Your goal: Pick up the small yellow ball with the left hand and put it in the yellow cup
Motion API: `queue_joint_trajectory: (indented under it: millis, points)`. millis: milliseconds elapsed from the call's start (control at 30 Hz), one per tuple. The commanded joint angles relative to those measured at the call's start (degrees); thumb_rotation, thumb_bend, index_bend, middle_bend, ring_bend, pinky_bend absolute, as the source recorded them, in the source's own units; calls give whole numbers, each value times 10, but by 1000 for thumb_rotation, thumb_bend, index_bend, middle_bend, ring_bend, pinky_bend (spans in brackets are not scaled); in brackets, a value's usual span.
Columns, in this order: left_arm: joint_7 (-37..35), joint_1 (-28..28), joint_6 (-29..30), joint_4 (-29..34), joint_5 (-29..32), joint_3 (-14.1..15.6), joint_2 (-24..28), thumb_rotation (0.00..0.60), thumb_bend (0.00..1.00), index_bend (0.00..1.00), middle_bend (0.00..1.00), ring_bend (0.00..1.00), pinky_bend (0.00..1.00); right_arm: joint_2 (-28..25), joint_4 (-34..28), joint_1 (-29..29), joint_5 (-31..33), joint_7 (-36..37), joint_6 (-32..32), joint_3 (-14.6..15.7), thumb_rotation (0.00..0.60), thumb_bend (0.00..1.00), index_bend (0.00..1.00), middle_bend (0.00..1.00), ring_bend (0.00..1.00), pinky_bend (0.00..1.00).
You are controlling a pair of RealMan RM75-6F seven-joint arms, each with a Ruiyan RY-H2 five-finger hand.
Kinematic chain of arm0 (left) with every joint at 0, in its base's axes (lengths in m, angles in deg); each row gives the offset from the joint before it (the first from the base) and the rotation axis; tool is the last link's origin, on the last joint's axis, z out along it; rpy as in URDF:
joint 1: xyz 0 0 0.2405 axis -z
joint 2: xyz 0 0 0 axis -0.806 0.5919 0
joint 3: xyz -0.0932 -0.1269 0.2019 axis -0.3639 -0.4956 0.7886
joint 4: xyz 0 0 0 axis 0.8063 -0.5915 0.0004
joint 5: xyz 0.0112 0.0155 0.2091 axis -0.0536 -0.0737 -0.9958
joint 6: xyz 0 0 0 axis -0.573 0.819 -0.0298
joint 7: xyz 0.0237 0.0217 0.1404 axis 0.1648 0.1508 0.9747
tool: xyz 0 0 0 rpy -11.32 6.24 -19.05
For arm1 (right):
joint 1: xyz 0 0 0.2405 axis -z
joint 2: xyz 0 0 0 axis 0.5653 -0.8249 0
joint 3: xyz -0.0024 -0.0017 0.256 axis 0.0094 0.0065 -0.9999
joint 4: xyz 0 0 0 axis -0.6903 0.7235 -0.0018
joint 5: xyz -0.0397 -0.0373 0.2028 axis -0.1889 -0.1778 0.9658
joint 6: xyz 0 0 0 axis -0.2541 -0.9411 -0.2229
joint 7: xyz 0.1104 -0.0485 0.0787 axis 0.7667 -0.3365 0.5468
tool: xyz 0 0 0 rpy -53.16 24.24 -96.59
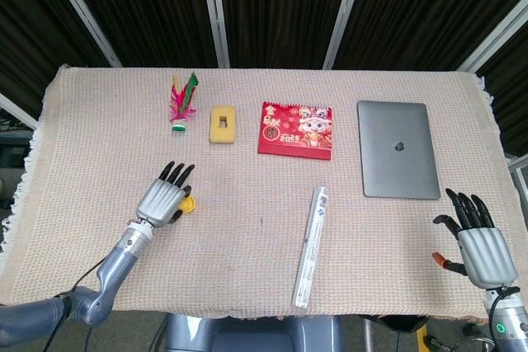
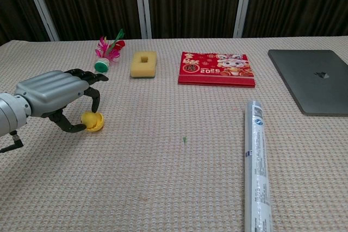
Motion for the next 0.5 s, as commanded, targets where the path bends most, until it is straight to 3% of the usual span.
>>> queue_joint_trajectory:
  millis: [33,500]
  points:
    - [-2,-1,0,1,1,2,3,600,282,408,0,0,3,0,0,0,0,0,-1,0,600,0,377,0,0,0]
    - [-2,1,3,-4,-1,5,3,600,215,283,0,0,2,0,0,0,1,1,0,0,600,0,380,0,0,0]
